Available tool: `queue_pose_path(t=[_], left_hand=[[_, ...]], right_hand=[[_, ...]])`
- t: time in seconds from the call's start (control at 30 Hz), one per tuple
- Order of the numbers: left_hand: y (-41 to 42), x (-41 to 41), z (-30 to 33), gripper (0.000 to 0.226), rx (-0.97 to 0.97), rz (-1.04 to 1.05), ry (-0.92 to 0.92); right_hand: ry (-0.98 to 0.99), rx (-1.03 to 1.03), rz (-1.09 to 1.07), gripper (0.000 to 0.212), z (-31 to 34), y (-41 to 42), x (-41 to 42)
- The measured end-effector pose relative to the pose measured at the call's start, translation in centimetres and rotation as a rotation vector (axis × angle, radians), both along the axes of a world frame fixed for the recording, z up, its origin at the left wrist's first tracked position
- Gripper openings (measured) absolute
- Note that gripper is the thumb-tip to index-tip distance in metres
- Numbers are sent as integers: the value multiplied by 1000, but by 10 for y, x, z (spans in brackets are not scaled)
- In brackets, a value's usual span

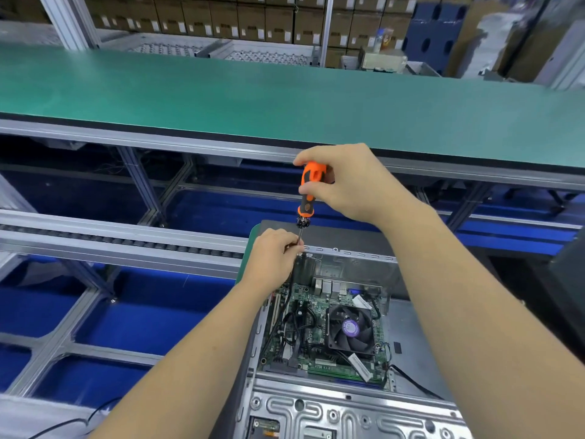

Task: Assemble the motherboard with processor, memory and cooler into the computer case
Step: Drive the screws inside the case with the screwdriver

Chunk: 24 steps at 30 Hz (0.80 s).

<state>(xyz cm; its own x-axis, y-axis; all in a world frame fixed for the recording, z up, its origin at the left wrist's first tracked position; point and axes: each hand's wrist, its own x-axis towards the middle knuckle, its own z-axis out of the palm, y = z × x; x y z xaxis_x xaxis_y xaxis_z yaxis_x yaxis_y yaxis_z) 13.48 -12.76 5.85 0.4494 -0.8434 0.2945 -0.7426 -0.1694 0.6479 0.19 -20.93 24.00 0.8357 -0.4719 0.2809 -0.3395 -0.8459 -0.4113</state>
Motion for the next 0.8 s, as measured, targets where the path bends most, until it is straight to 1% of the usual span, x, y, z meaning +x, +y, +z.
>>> queue_pose_path(t=[0.07,0.17,0.2,0.27,0.33,0.4,0.43,0.47,0.5,0.57,0.7,0.8], left_hand=[[0,-1,-1,8,-10,5,-10],[1,-1,0,9,0,-10,-10],[2,-1,0,10,4,-18,-6],[3,-2,2,12,11,-26,0],[5,-4,5,13,21,-36,-11],[5,-4,5,16,28,-55,-19],[5,-4,5,17,20,-48,-5],[5,-4,5,18,10,-34,11],[5,-3,5,18,4,-23,19],[5,-2,5,16,9,-31,11],[4,-4,5,12,14,-89,-12],[5,-5,6,6,-12,-59,22]], right_hand=[[-14,5,-8,42,1,1,-1],[-16,47,41,47,-1,4,-2],[-27,50,44,45,-2,3,-2],[-62,24,-27,31,-4,1,-1],[-74,4,-96,31,-6,-1,0],[-45,-10,-71,24,-7,1,-1],[-38,-7,-31,30,-6,3,-2],[-53,0,1,41,-6,5,-3],[-82,1,4,45,-5,6,-4],[-125,2,-16,39,-2,5,-5],[-101,46,-29,31,-1,3,-4],[-121,-21,-50,31,-3,3,-5]])
